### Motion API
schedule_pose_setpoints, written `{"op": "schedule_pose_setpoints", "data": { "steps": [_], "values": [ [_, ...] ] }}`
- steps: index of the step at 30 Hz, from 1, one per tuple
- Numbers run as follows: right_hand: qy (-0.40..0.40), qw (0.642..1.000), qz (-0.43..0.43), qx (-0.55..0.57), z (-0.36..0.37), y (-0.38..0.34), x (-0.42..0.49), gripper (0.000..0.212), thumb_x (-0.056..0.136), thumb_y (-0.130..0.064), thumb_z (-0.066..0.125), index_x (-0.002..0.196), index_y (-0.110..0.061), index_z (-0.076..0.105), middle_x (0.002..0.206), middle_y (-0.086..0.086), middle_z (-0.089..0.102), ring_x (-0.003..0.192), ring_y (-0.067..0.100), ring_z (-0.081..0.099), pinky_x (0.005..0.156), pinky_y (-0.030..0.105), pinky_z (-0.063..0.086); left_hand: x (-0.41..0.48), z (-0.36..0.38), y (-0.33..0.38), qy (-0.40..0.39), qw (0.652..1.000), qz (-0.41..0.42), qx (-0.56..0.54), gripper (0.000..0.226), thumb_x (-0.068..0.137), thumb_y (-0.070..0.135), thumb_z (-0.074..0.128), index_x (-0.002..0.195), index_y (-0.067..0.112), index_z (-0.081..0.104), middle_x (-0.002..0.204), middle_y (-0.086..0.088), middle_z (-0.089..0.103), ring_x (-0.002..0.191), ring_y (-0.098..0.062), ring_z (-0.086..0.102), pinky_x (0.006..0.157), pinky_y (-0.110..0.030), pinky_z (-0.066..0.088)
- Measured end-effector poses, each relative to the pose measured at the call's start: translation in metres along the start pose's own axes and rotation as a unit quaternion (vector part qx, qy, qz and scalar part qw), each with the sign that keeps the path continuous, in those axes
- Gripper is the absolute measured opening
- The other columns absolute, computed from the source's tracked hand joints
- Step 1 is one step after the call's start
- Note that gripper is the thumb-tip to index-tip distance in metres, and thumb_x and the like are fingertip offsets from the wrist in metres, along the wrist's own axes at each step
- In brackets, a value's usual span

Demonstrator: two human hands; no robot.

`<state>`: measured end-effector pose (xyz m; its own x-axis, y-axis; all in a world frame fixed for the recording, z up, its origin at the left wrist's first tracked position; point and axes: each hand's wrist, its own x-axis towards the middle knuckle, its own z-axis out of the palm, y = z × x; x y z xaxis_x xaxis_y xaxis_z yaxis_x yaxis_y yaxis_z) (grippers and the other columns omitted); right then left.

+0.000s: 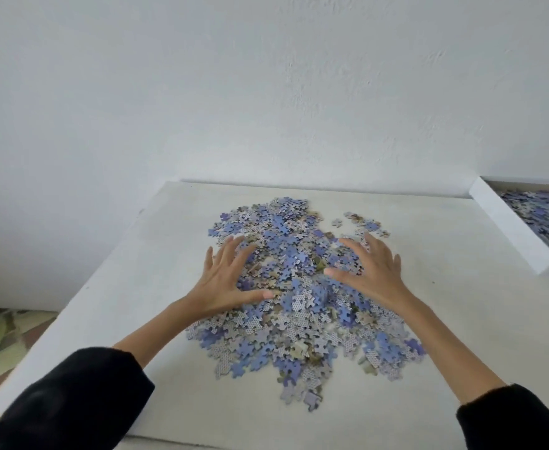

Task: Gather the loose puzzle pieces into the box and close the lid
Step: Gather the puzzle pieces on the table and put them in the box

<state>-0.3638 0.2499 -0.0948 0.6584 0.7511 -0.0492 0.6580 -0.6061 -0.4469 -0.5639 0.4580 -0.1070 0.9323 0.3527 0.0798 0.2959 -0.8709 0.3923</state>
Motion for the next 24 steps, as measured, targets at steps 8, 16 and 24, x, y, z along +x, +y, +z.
{"op": "schedule_pose_setpoints", "data": {
  "steps": [8,16,24],
  "values": [
    [-0.175,0.97,-0.109,-0.127,0.027,-0.031,-0.015,0.115,0.039,-0.09,0.043,0.126,-0.061,-0.026,0.142,-0.006,-0.042,0.132,0.029,-0.035,0.106,0.061,-0.015,-0.001,0.006,0.009,-0.145,0.981,0.109,0.064,0.13,0.037,0.101,0.025,0.14,0.038,-0.027,0.154,0.006,-0.022,0.139,-0.015,-0.029,0.107,-0.056,-0.022],
    [-0.214,0.962,-0.107,-0.135,0.018,-0.044,0.0,0.115,0.054,-0.078,0.062,0.135,-0.056,-0.017,0.147,-0.004,-0.036,0.133,0.031,-0.034,0.108,0.062,-0.011,0.012,0.001,0.009,-0.138,0.986,0.088,0.034,0.138,0.037,0.099,0.033,0.14,0.032,-0.029,0.154,0.008,-0.018,0.142,-0.016,-0.016,0.112,-0.054,-0.016],
    [-0.214,0.953,-0.143,-0.158,0.002,-0.059,0.013,0.094,0.061,-0.066,0.068,0.137,-0.049,0.016,0.143,-0.008,0.015,0.132,0.024,0.007,0.107,0.056,0.018,0.019,-0.004,0.01,-0.094,0.983,0.134,0.083,0.122,0.044,0.098,0.025,0.142,0.027,0.024,0.132,0.007,0.025,0.122,-0.01,0.02,0.106,-0.033,0.015]
  ]
}}
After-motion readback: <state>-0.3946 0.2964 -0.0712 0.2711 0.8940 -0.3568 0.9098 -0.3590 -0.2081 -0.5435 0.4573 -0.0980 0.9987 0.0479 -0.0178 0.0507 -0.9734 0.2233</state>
